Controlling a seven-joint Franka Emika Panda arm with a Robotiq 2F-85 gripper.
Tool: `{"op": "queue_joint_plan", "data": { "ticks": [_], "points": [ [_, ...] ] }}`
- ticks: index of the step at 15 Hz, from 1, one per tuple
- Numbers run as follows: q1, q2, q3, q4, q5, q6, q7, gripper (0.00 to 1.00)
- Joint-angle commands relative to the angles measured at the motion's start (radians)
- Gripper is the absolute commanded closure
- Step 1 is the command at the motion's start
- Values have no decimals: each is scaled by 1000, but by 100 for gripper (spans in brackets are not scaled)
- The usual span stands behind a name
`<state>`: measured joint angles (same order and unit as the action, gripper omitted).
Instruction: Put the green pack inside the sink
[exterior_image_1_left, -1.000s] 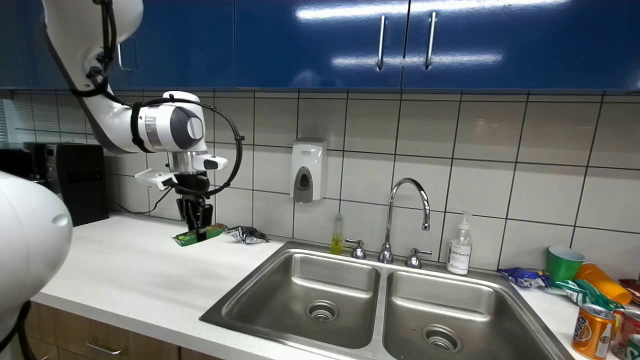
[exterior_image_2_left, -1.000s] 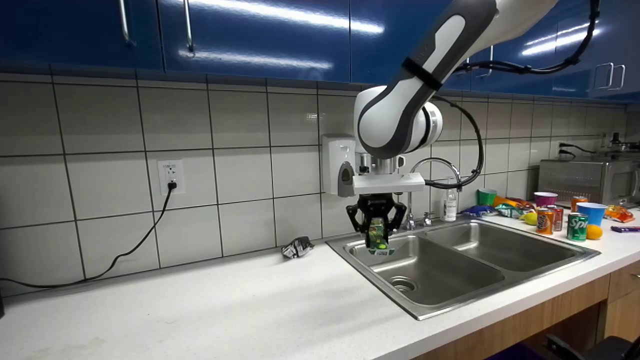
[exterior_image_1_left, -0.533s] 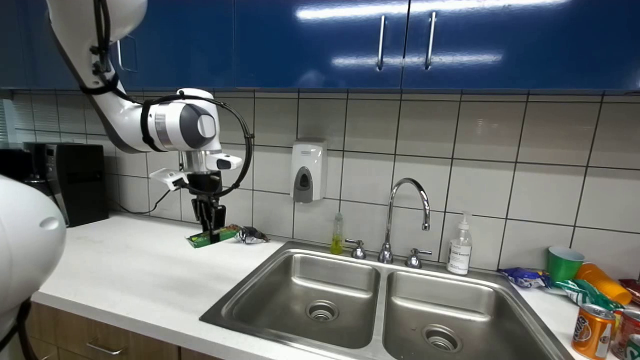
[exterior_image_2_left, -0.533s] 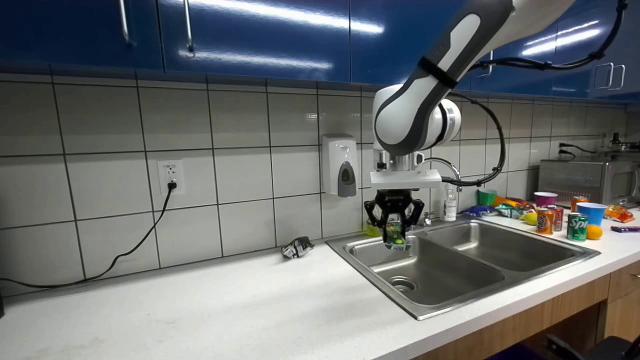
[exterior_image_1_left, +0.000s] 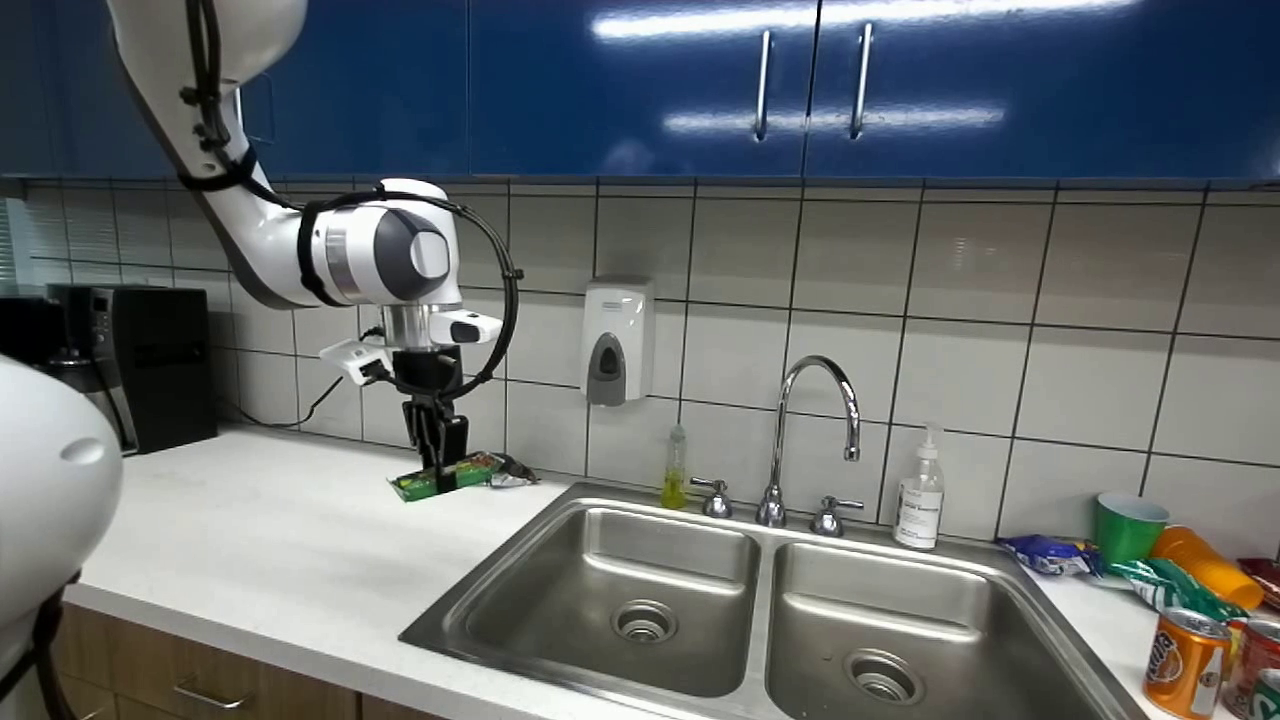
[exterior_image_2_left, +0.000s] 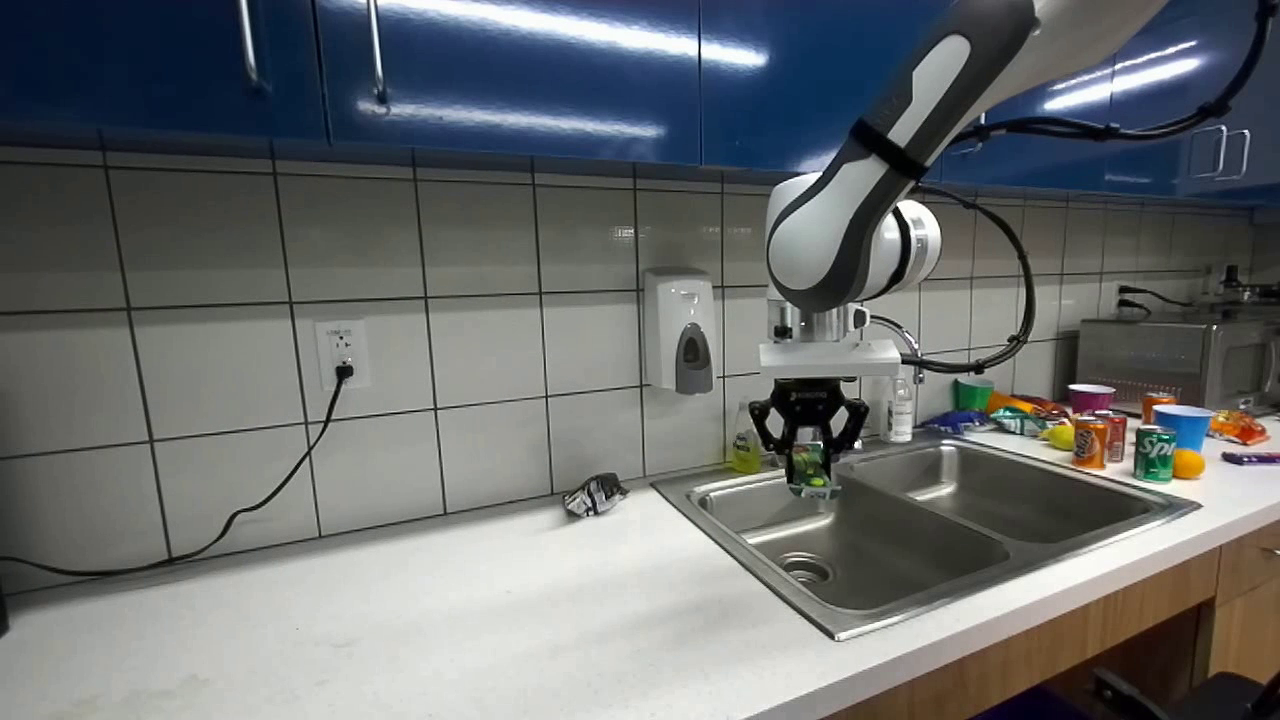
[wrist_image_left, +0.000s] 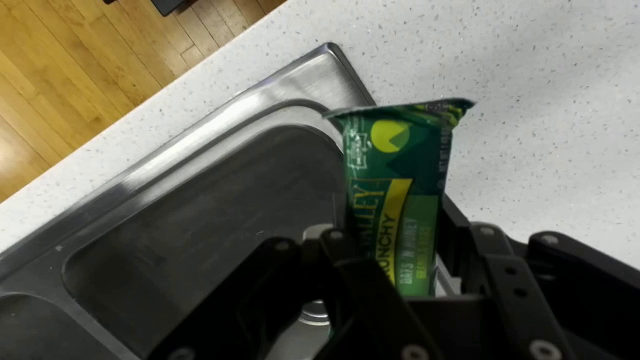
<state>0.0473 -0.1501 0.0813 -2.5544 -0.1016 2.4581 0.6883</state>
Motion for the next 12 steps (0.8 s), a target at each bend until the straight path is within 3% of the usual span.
{"op": "queue_joint_plan", "data": {
  "ticks": [1, 8, 9, 12],
  "points": [
    [-12, -1, 13, 1, 4, -3, -4, 58],
    [-12, 0, 13, 1, 4, -3, -4, 58],
    [-12, 0, 13, 1, 4, -3, -4, 83],
    [-20, 39, 11, 15, -18, 14, 16, 83]
  ]
}}
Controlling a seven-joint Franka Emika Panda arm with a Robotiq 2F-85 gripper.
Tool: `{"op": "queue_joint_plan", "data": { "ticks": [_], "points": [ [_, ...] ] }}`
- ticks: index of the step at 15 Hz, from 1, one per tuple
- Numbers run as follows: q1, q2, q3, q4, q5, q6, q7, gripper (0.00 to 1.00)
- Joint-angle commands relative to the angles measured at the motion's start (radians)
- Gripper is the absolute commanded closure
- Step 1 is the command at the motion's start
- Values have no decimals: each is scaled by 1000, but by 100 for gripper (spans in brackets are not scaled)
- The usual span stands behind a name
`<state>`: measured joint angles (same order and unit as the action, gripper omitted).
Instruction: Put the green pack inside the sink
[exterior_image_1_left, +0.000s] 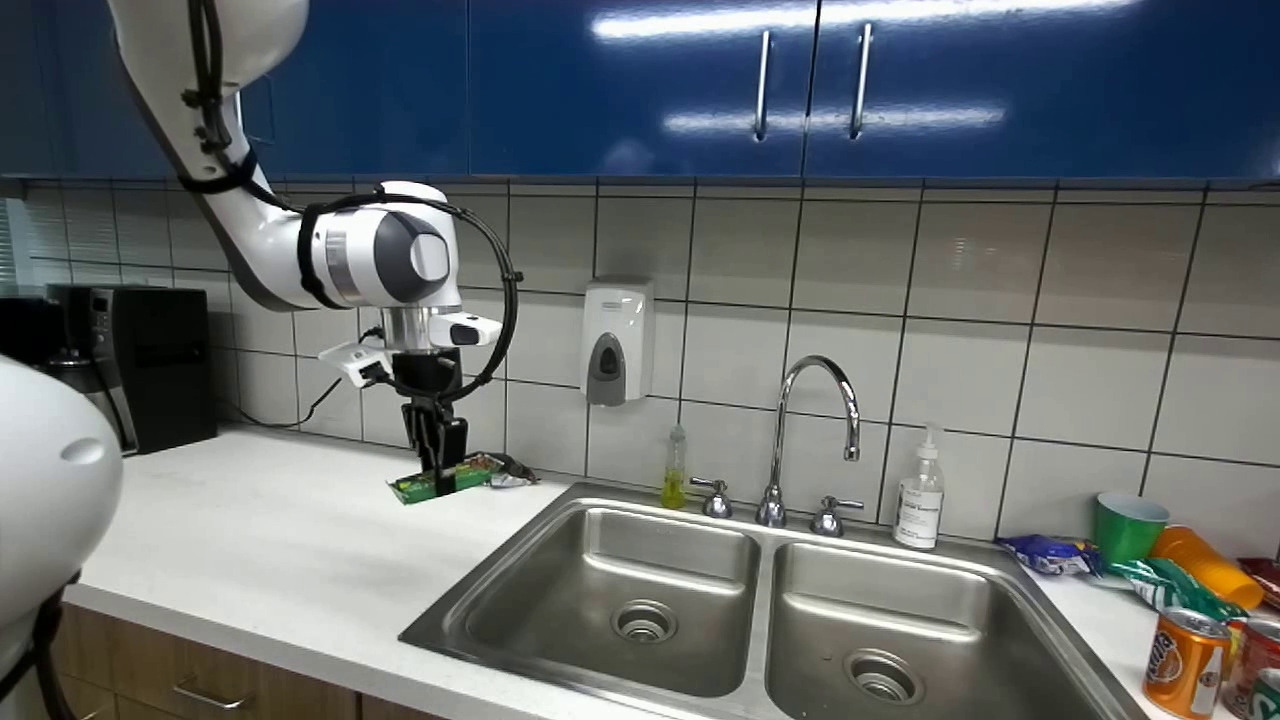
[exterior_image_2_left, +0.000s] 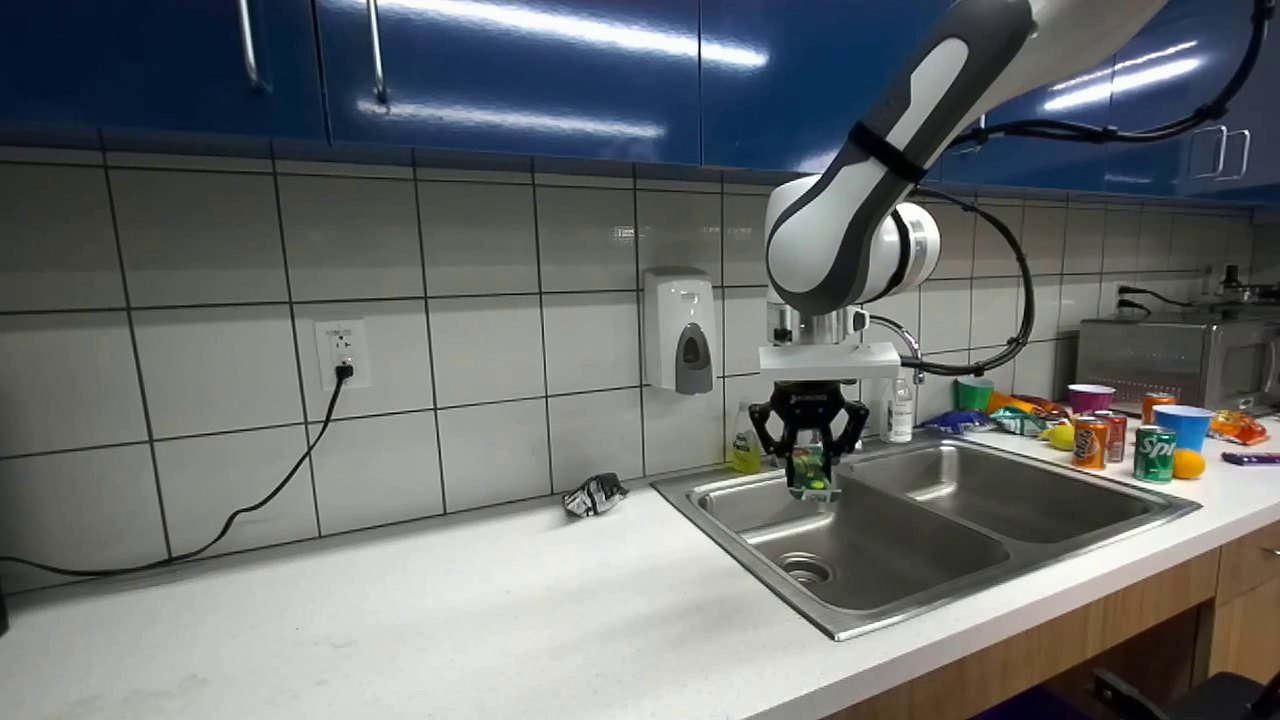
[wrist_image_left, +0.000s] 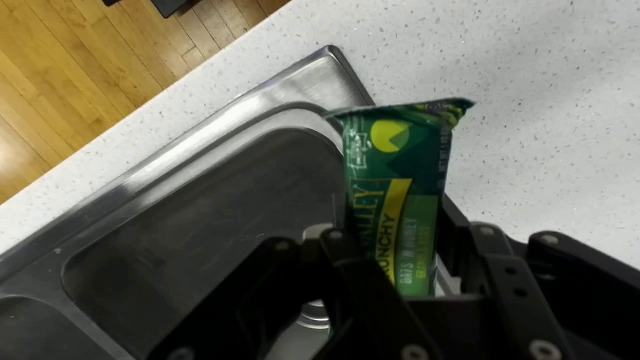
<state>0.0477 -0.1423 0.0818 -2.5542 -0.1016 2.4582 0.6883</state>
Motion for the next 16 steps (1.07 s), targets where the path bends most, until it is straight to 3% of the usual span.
{"op": "queue_joint_plan", "data": {
  "ticks": [1, 16],
  "points": [
    [-25, 46, 7, 20, -27, 22, 21, 83],
    [-30, 295, -132, 142, -133, 128, 88, 83]
  ]
}}
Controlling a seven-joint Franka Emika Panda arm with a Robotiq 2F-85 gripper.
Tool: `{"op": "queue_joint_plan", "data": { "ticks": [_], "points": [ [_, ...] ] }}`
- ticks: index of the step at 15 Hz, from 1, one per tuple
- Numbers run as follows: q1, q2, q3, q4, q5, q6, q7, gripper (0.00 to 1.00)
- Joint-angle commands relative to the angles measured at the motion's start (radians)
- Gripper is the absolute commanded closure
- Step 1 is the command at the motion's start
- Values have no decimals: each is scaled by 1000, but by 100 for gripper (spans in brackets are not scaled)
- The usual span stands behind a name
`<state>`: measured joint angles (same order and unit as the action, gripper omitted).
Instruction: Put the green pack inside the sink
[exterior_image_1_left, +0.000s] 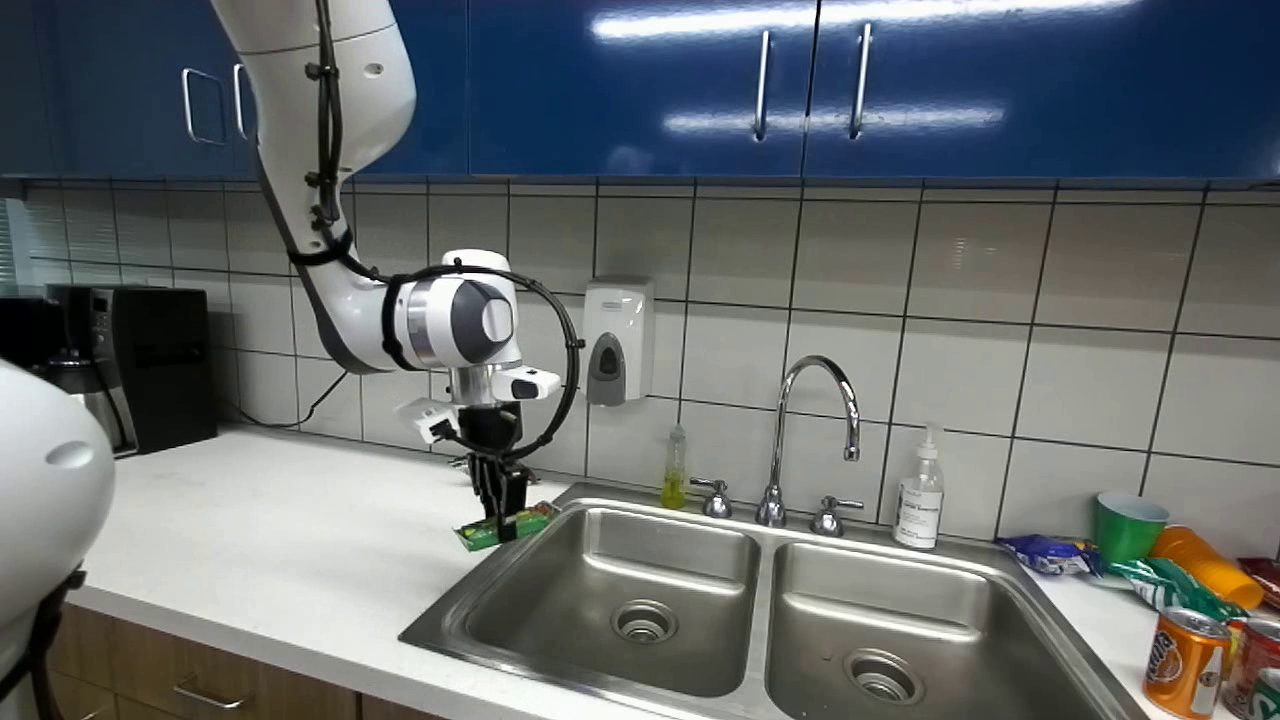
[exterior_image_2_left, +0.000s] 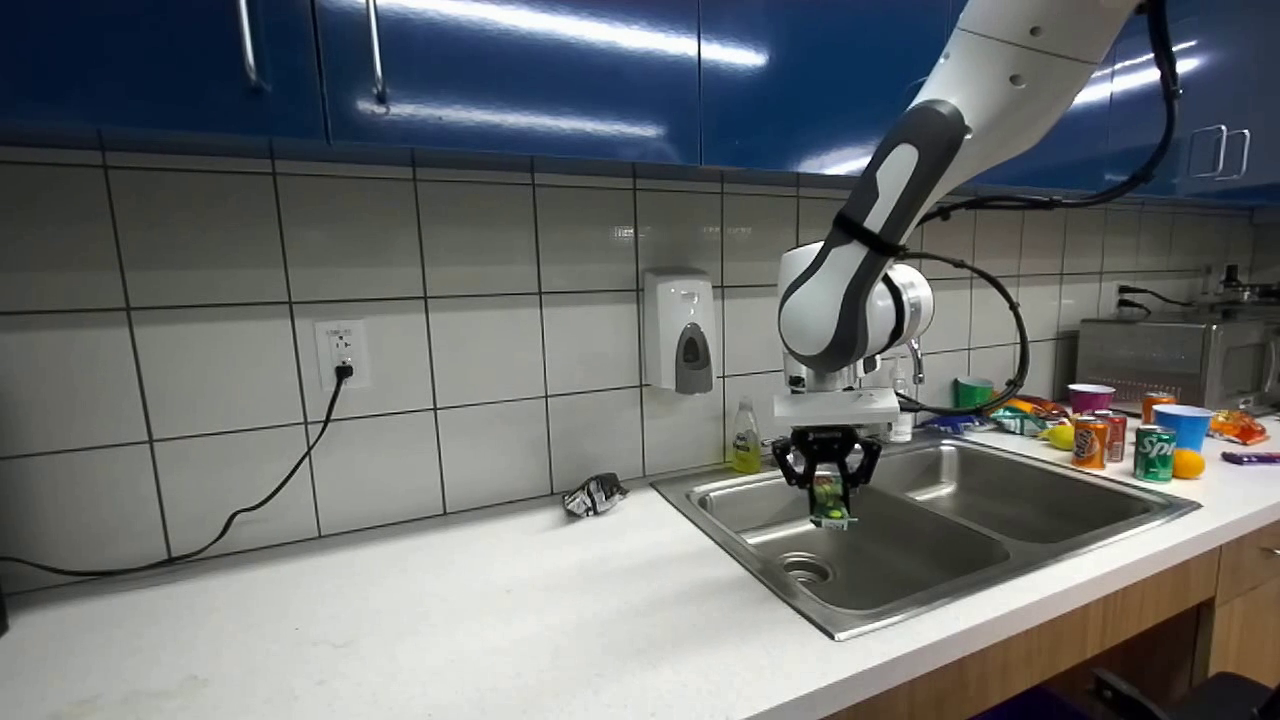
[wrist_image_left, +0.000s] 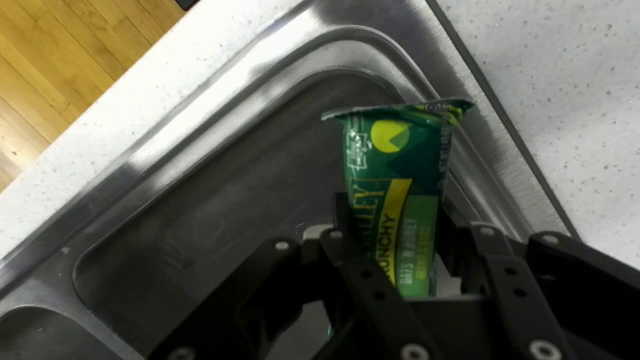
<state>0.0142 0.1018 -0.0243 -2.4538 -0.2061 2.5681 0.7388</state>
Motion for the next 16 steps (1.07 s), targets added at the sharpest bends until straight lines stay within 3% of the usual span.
{"op": "queue_joint_plan", "data": {
  "ticks": [1, 16],
  "points": [
    [6, 67, -36, 51, -27, 24, 37, 83],
    [41, 309, -162, 184, 26, 116, 8, 83]
  ]
}}
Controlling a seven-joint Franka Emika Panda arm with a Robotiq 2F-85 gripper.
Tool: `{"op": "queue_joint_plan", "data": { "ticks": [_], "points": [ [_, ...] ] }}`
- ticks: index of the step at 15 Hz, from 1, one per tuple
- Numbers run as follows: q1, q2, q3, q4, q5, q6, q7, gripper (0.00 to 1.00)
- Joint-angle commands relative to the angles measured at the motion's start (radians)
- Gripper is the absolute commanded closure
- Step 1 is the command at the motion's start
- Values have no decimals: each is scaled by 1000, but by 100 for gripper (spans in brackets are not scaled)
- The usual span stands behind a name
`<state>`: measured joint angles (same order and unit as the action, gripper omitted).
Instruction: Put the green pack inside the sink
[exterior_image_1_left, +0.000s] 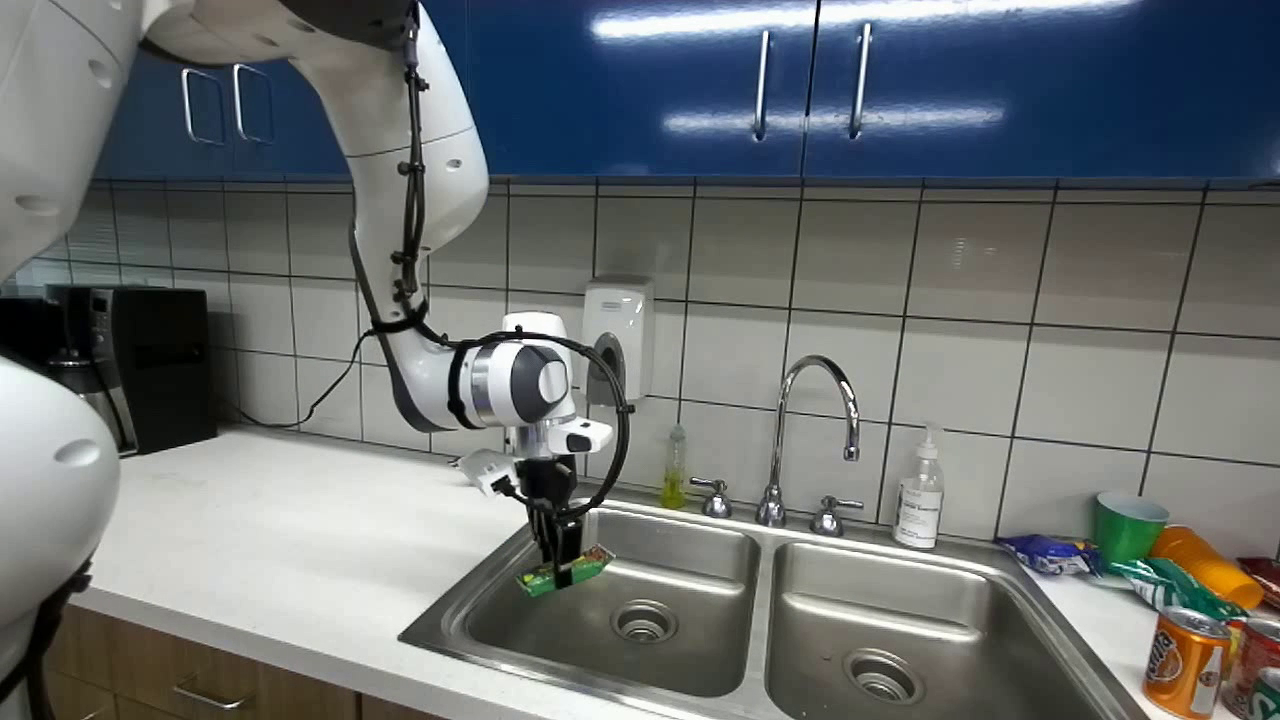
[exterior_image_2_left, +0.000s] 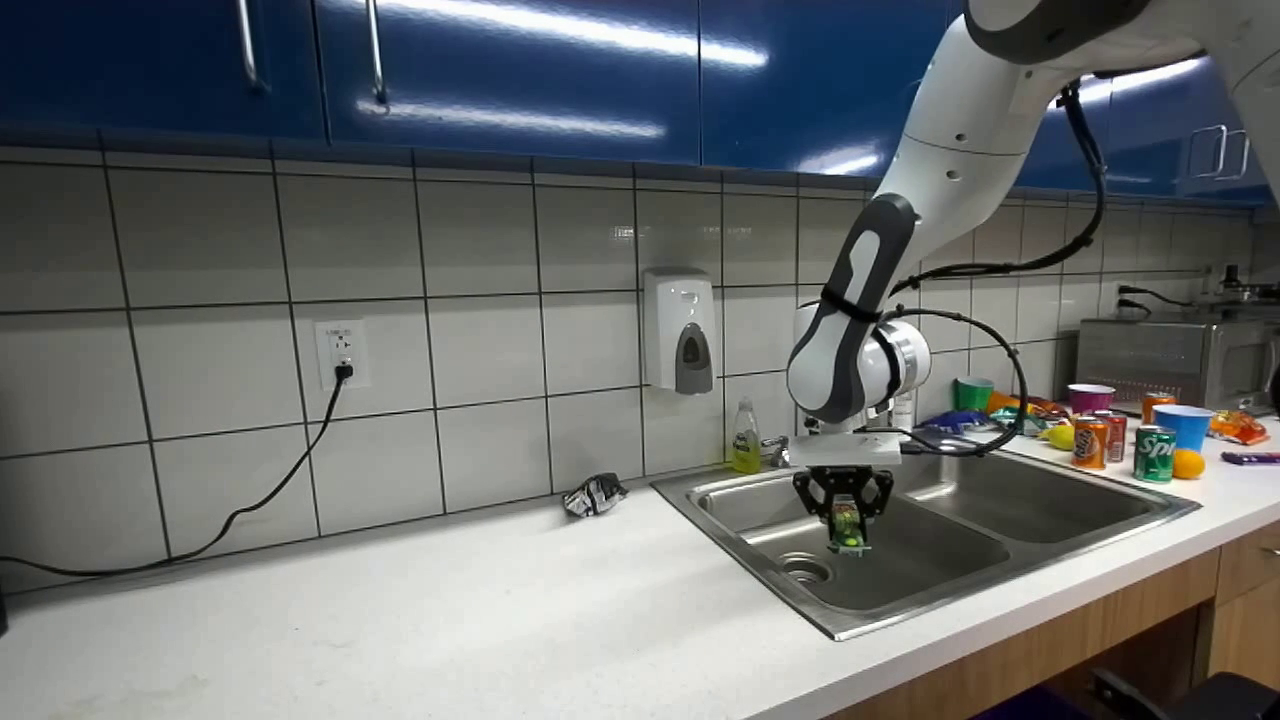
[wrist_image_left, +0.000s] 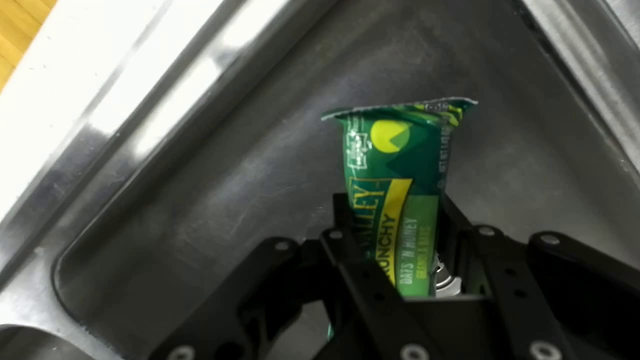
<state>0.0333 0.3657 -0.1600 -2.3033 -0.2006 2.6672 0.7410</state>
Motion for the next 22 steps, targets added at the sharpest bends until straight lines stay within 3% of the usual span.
{"op": "queue_joint_plan", "data": {
  "ticks": [1, 11, 22],
  "points": [
    [24, 61, -32, 39, 27, 22, 5, 83],
    [69, 195, -42, 93, 93, 73, -11, 83],
    [100, 334, -97, 183, 141, 115, -13, 83]
  ]
}}
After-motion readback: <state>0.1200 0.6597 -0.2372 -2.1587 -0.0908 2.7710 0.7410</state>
